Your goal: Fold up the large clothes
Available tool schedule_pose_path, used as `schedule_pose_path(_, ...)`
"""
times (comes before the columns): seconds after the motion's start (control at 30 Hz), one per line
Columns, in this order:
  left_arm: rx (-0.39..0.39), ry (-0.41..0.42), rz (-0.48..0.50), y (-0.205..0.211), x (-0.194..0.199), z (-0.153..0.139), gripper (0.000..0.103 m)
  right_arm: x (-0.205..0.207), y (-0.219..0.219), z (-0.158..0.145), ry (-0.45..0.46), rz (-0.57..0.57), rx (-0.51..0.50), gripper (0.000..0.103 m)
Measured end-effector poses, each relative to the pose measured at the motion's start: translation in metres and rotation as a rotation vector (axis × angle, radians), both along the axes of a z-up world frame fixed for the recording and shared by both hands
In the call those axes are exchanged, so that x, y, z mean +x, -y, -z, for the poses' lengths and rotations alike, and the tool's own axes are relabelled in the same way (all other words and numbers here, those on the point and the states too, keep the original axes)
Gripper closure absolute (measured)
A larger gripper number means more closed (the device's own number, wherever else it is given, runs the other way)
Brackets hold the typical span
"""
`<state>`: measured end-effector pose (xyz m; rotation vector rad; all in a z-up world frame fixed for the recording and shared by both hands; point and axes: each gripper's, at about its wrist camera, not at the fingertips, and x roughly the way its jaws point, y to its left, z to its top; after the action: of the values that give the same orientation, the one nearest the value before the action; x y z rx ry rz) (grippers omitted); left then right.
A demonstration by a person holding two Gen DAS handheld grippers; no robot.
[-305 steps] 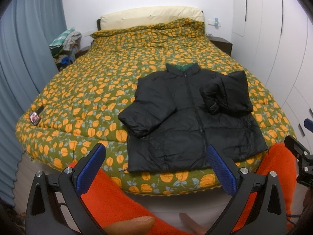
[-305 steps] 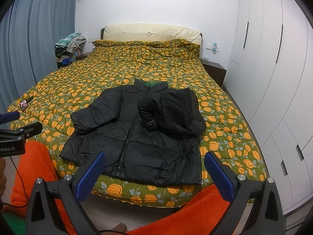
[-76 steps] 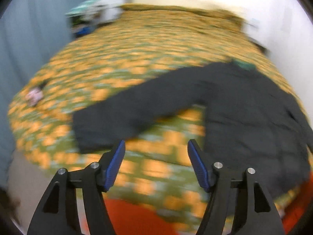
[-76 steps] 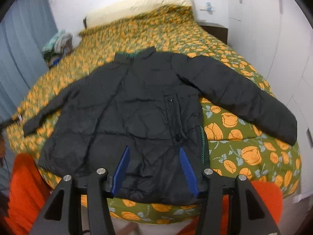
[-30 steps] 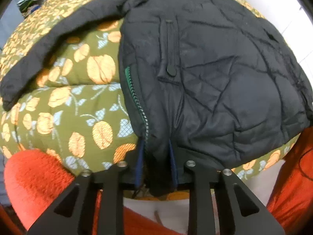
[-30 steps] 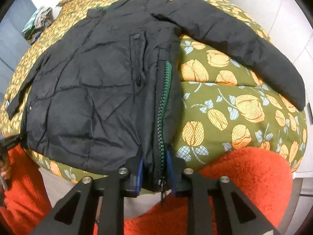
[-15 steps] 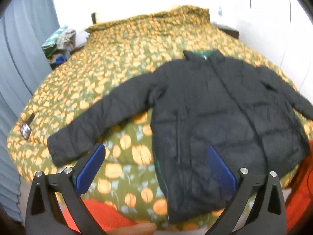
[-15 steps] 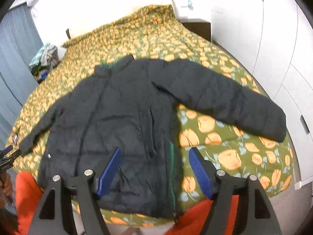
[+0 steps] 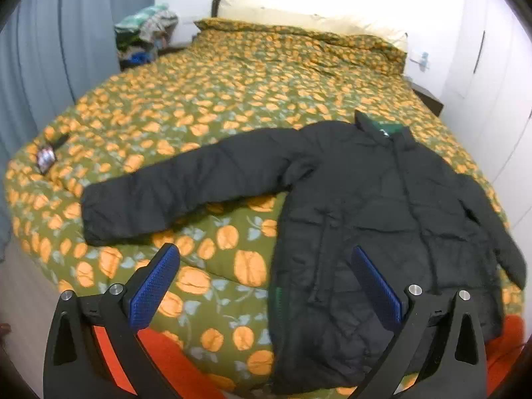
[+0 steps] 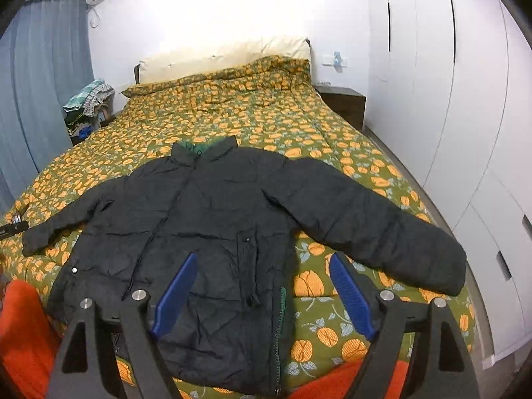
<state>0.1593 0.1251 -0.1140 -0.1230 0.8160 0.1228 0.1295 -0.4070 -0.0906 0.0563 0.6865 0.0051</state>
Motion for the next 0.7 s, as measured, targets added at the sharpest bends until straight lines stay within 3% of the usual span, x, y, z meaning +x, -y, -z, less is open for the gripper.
schedule_pose_path(0.17,0.016,0.059,0.036,0.017,-0.005,-0.013,0.0,0.002,0.007,0.003,-0.009,-0.006,0.045,0.02)
schedule_pose_path(0.37,-0.102,0.11,0.09,0.033,-0.004,-0.023,0.0,0.012,0.022,0.024,-0.047,0.024,0.119,0.02)
schedule_pose_path(0.53,-0.054,0.117,0.12,0.05,-0.006,-0.02,0.0,0.005,0.087,0.041,-0.076,0.229,0.208,0.02)
schedule_pose_path(0.7,-0.019,0.084,0.144,0.064,-0.006,-0.01,0.0,-0.012,0.197,0.087,-0.085,0.465,0.464,0.02)
